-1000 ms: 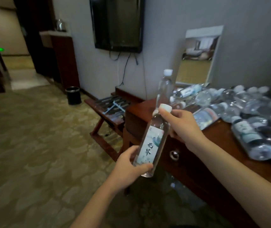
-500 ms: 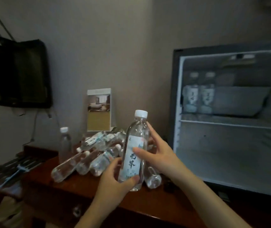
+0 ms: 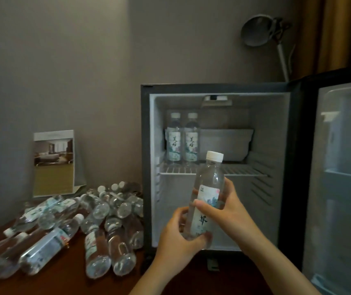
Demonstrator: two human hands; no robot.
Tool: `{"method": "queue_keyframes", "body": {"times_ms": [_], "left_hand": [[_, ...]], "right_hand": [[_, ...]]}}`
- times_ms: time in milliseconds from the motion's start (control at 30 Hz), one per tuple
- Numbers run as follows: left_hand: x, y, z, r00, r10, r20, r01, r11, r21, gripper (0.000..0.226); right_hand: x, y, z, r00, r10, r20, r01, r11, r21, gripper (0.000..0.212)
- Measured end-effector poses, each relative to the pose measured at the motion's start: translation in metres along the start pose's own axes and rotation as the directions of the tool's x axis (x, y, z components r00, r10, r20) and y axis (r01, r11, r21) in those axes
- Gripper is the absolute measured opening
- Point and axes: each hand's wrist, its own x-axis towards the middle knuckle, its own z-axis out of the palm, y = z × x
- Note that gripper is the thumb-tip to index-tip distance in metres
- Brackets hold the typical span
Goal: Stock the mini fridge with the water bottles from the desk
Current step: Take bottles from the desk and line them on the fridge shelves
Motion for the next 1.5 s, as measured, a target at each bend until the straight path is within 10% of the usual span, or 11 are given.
{"method": "queue_keyframes", "body": {"times_ms": [467,667,1067,1500], "left_hand": [[0.125,0.04,0.063,0.986,0.094,-0.14,-0.079,0.991,0.109,0.042],[0.181,0.046,0.058,0.983,0.161,-0.091,-0.118,0.924,0.363,0.046],[0.211,0.018,0.049,0.952,0.238,-0.192,-0.076,0.793,0.605,0.021],[0.213,0.025,0.039,0.964,0.168,-0.207,-0.039,0.857,0.514,0.035]], "right_hand": [[0.116,-0.01,-0.053,0.96,-0.053,-0.276,0.045,0.998,-0.036,0.048],[0.177,0.013,-0.049,0.993,-0.009,-0.114,0.012,1.0,0.027,0.077],[0.223,0.048,-0.042,0.993,0.095,-0.065,-0.101,0.99,-0.097,0.05],[0.226,0.056,-0.034,0.986,0.144,-0.083,-0.157,0.969,-0.191,0.059]]}}
